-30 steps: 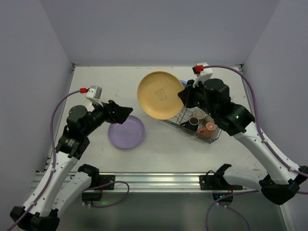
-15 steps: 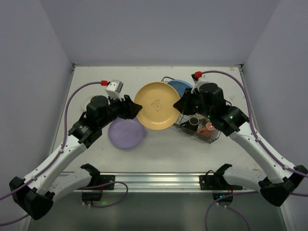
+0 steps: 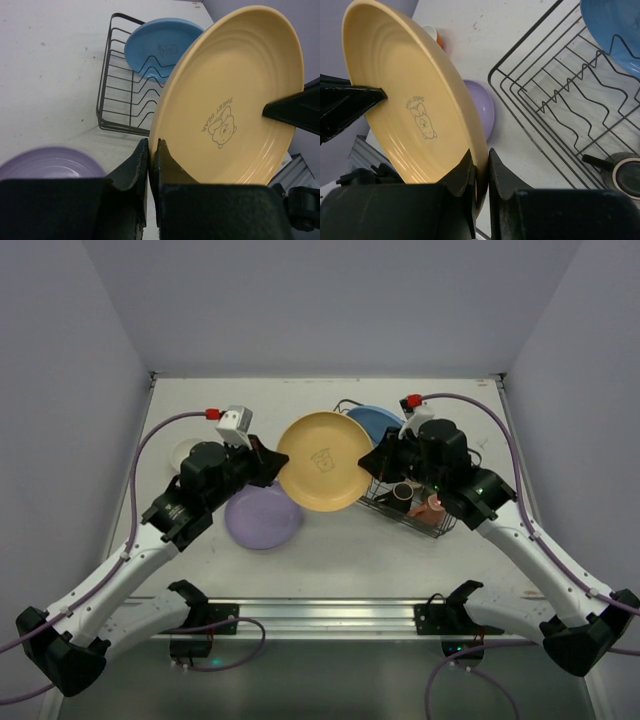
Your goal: Unload the mixed dishes from the dish rack
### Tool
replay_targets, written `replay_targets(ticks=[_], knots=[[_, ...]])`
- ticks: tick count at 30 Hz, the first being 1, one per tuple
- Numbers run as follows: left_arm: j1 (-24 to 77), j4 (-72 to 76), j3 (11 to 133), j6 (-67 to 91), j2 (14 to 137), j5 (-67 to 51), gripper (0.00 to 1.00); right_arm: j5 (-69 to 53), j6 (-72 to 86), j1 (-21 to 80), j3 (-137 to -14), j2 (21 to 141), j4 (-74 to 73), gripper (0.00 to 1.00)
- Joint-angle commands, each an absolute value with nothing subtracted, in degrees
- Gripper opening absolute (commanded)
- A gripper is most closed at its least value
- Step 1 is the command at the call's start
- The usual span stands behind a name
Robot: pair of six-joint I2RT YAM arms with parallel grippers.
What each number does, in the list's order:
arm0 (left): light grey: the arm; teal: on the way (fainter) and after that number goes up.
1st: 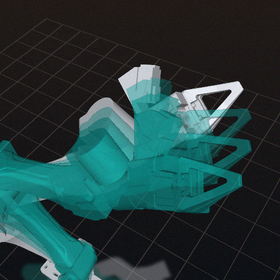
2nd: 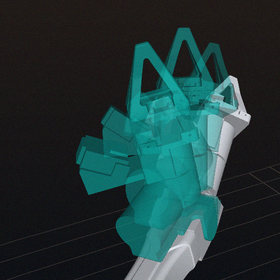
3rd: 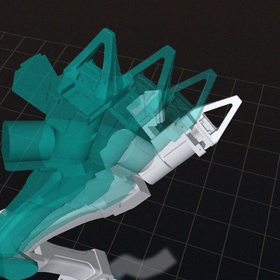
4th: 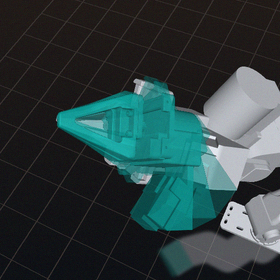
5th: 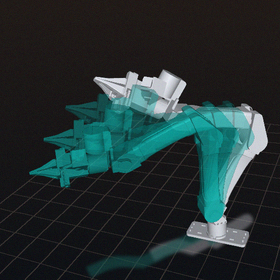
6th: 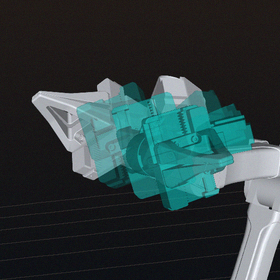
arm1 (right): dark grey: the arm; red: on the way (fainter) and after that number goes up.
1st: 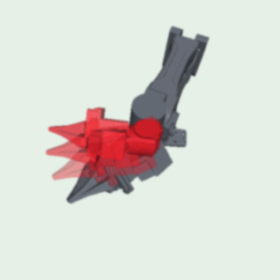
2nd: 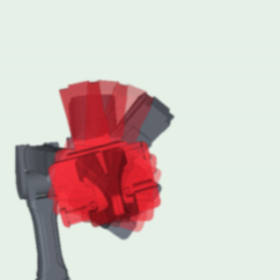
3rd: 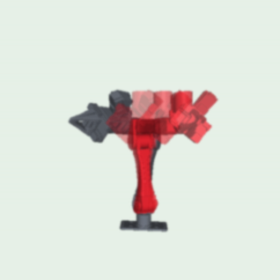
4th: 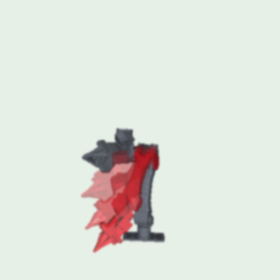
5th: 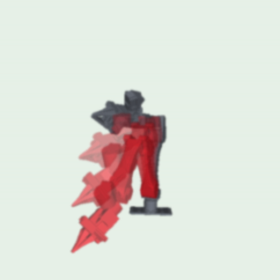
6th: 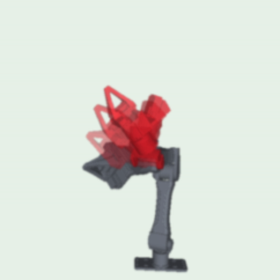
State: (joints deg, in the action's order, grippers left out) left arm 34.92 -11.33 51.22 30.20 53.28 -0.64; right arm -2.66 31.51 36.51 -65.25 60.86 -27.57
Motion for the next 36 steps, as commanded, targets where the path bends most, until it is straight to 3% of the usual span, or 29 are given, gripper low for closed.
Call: replay_targets(ticks=[1, 2, 4, 5, 6, 7, 11, 16, 22, 28, 36], knots=[[35.24, -11.33, 51.50, 30.40, 51.07, 10.60, 0.00, -4.83, 33.13, 34.73, -65.13, 59.59, -23.82, 0.10], [35.16, -13.08, 51.42, 32.06, 50.19, 12.11, 0.00, -5.18, 33.22, 34.28, -65.04, 59.68, -23.73, 0.16], [35.16, -13.97, 50.80, 34.00, 49.49, 14.14, 0.00, -5.80, 33.14, 33.58, -64.78, 59.68, -23.73, 0.48], [35.16, -14.93, 50.28, 34.97, 48.96, 14.85, 0.00, -5.02, 33.05, 33.57, -64.95, 59.68, -23.82, 0.83], [35.16, -15.72, 50.01, 35.94, 48.69, 15.81, 0.00, -5.01, 33.05, 33.49, -65.04, 59.59, -23.82, 0.84], [35.16, -16.86, 49.84, 37.08, 48.43, 16.86, 0.00, -3.53, 32.87, 33.23, -65.13, 59.42, -24.17, 0.99], [35.07, -27.39, 49.04, 46.02, 46.94, 28.44, 0.00, 0.69, 31.20, 31.64, -66.44, 57.84, -27.32, 0.99], [33.41, -32.77, 42.55, 55.26, 44.04, 32.34, 0.00, 10.54, 28.13, 31.55, -69.26, 55.99, -33.57, 0.99], [20.68, -29.36, 32.18, 54.33, 39.38, 21.04, 0.00, 13.01, 26.72, 31.20, -68.12, 53.53, -35.16, 0.99], [11.87, -21.72, 27.34, 51.51, 45.59, 7.92, 0.00, 12.66, 26.19, 31.03, -66.80, 52.65, -35.24, 0.99], [11.60, -22.23, 24.87, 51.77, 45.18, 10.37, 0.00, 12.74, 25.66, 30.94, -65.39, 52.82, -35.16, 0.99]])
